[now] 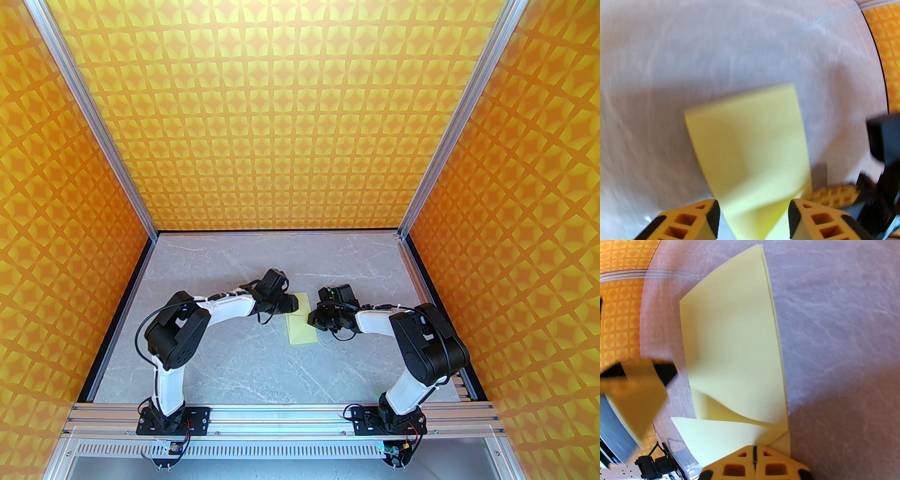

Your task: Fold a paper plane with a square sheet of paper (fold left side to right side)

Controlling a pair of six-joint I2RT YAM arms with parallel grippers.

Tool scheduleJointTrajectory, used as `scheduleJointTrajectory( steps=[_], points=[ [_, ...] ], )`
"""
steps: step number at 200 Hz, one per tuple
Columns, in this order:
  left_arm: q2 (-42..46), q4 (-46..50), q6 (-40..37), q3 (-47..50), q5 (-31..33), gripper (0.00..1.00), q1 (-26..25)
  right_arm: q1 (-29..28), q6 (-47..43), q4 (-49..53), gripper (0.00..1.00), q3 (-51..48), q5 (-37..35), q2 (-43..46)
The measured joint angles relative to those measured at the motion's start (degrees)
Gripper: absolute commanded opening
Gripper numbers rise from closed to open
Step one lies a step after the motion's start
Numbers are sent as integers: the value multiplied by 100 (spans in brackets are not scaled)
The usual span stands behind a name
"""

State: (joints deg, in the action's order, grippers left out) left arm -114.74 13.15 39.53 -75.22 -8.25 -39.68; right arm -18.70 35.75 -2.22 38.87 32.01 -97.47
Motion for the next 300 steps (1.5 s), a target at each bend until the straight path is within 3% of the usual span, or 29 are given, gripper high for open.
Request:
scheduleJointTrajectory(
  steps=[82, 122, 197, 300],
  points=[
    [-767, 365, -151, -927, 538, 54, 304, -11, 0, -46, 2, -17, 2, 0],
    [-817, 385, -203, -977, 466, 54, 295, -11, 4, -68, 2, -28, 7, 0],
    [-483, -590, -223, -160, -96, 53, 144, -20, 22, -85, 2, -28, 9, -7],
    [39, -1086, -96, 785, -999, 53, 70, -33, 22, -111, 2, -26, 11, -17]
  ],
)
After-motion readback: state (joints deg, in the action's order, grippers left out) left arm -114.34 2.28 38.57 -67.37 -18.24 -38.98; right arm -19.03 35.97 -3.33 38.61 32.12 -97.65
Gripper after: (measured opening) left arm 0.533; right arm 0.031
